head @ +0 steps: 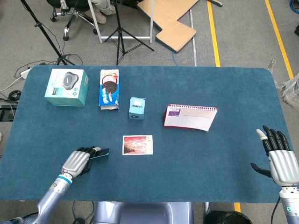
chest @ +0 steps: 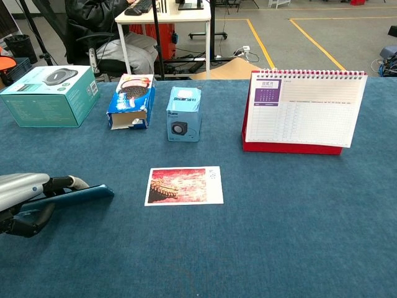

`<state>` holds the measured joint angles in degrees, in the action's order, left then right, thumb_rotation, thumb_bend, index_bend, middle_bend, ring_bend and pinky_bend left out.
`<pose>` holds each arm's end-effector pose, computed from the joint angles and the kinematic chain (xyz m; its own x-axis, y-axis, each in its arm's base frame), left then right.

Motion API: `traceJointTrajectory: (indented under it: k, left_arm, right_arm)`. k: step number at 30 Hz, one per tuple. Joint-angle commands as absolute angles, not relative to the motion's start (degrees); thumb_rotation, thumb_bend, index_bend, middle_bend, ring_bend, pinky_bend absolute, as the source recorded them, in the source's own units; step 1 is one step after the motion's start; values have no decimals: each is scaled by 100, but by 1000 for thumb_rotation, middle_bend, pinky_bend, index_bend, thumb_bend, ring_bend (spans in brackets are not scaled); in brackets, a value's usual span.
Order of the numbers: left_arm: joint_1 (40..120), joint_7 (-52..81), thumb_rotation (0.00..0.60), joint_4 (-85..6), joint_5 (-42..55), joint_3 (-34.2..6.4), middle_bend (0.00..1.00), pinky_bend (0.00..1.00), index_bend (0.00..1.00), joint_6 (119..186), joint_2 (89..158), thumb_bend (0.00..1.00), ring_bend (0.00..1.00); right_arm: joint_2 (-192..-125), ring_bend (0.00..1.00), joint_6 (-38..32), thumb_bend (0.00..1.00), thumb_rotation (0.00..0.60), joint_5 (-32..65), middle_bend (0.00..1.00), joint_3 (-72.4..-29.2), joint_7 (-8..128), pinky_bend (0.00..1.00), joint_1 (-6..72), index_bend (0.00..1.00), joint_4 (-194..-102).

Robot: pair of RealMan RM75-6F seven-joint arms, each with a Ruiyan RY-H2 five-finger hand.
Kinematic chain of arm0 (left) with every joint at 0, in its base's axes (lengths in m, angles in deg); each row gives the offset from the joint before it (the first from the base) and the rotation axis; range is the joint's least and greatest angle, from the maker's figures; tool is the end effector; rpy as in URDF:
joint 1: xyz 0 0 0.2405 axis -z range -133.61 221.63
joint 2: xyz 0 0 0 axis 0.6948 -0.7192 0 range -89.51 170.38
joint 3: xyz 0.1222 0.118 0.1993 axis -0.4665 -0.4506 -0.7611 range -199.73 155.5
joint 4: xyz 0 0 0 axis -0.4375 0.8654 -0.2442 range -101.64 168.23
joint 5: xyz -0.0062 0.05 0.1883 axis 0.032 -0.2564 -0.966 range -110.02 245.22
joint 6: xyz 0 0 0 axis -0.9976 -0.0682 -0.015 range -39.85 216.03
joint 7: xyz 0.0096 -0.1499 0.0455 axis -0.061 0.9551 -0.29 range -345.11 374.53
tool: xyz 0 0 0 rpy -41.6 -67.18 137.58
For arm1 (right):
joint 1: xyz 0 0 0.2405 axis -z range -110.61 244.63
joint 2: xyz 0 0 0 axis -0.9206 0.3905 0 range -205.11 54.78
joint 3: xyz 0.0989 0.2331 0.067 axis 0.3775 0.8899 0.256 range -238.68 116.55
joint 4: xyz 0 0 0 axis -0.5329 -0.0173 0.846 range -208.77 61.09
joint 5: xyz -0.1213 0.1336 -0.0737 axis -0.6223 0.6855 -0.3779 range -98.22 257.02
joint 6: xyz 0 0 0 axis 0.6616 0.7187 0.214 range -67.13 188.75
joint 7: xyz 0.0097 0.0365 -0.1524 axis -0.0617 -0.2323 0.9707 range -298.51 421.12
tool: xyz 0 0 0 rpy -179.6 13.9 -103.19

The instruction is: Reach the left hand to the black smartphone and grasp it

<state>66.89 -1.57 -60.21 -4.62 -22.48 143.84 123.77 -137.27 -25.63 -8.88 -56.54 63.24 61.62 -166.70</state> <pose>-0.2433 0.2348 -0.0105 0.3689 0.5010 0.7829 0.9285 -0.2378 -0.2854 -0.2986 -0.2013 0.1911 0.4485 0.0583 0.8919 -0.8904 -0.0574 0.4515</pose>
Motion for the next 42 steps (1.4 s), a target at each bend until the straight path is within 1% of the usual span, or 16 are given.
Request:
traceJointTrajectory:
  k: [1, 6, 9, 14, 16, 17, 18, 19, 21, 23, 25, 26, 28, 31, 37, 42]
  left_arm:
    - [6835, -2, 600, -6331, -270, -2172, 158, 212, 168, 14161, 12115, 875, 220]
    - [7092, -26, 600, -6205, 156, -1871, 157, 214, 167, 13994, 12208, 880, 226]
    - [7294, -179, 600, -6006, 503, -1613, 155, 215, 167, 13979, 12315, 881, 220]
    - [7422, -444, 600, -5788, 914, -1528, 124, 211, 167, 14040, 12427, 876, 175]
    - [7430, -398, 600, -5743, 943, -1513, 90, 176, 129, 14067, 12424, 847, 129]
    - [7388, -257, 600, -5751, 831, -1484, 60, 143, 87, 14162, 12389, 796, 87]
    - [7342, -116, 600, -5751, 660, -1492, 27, 98, 38, 14252, 12360, 711, 41]
    - [7294, 16, 600, -5741, 473, -1504, 11, 71, 13, 14363, 12333, 644, 19]
    - [7220, 185, 600, -5732, 193, -1527, 0, 13, 0, 14554, 12282, 465, 0]
    - [7117, 374, 600, -5735, -160, -1569, 0, 0, 0, 14828, 12195, 345, 0]
    - [7005, 542, 600, -5752, -486, -1610, 0, 0, 0, 15127, 12090, 273, 0]
    - [6881, 615, 600, -5792, -737, -1632, 0, 0, 0, 15461, 11966, 257, 0]
    - [6587, 722, 600, -5866, -1198, -1733, 0, 0, 0, 16134, 11715, 251, 0]
    - [6177, 789, 600, -6005, -1601, -1965, 0, 0, 0, 16788, 11309, 250, 0]
    - [5503, 1090, 600, -6150, -2012, -2328, 0, 0, 0, 17641, 10758, 249, 0]
    - [5207, 1359, 600, -6077, -2184, -2454, 0, 0, 0, 17957, 10585, 249, 0]
  right_arm:
    - [-13727, 0, -2559, 0, 600, -883, 0, -5654, 6319, 0, 6161, 80, -16670]
    - [-13723, 0, -2560, 0, 600, -863, 0, -5643, 6310, 0, 6159, 81, -16668]
    - [-13730, 0, -2537, 0, 600, -823, 0, -5636, 6332, 0, 6155, 81, -16651]
    - [-13742, 0, -2501, 0, 600, -777, 0, -5628, 6339, 0, 6144, 81, -16626]
    - [-13741, 0, -2500, 0, 600, -770, 0, -5623, 6330, 0, 6143, 82, -16627]
    - [-13739, 0, -2505, 0, 600, -772, 0, -5620, 6321, 0, 6142, 82, -16630]
    - [-13737, 0, -2508, 0, 600, -775, 0, -5620, 6314, 0, 6142, 82, -16632]
    - [-13734, 0, -2511, 0, 600, -780, 0, -5619, 6308, 0, 6142, 82, -16633]
    - [-13730, 0, -2521, 0, 600, -791, 0, -5620, 6298, 0, 6143, 82, -16638]
    - [-13724, 0, -2531, 0, 600, -807, 0, -5623, 6287, 0, 6144, 82, -16645]
    - [-13717, 0, -2542, 0, 600, -824, 0, -5628, 6273, 0, 6147, 82, -16654]
    - [-13712, 0, -2550, 0, 600, -837, 0, -5633, 6257, 0, 6150, 82, -16660]
    - [-13701, 0, -2564, 0, 600, -858, 0, -5638, 6217, 0, 6154, 82, -16667]
    - [-13677, 0, -2608, 0, 600, -904, 0, -5638, 6153, 0, 6160, 82, -16687]
    - [-13626, 0, -2719, 0, 600, -1003, 0, -5639, 6086, 0, 6185, 82, -16735]
    - [-13586, 0, -2804, 0, 600, -1063, 0, -5635, 6028, 0, 6207, 82, -16775]
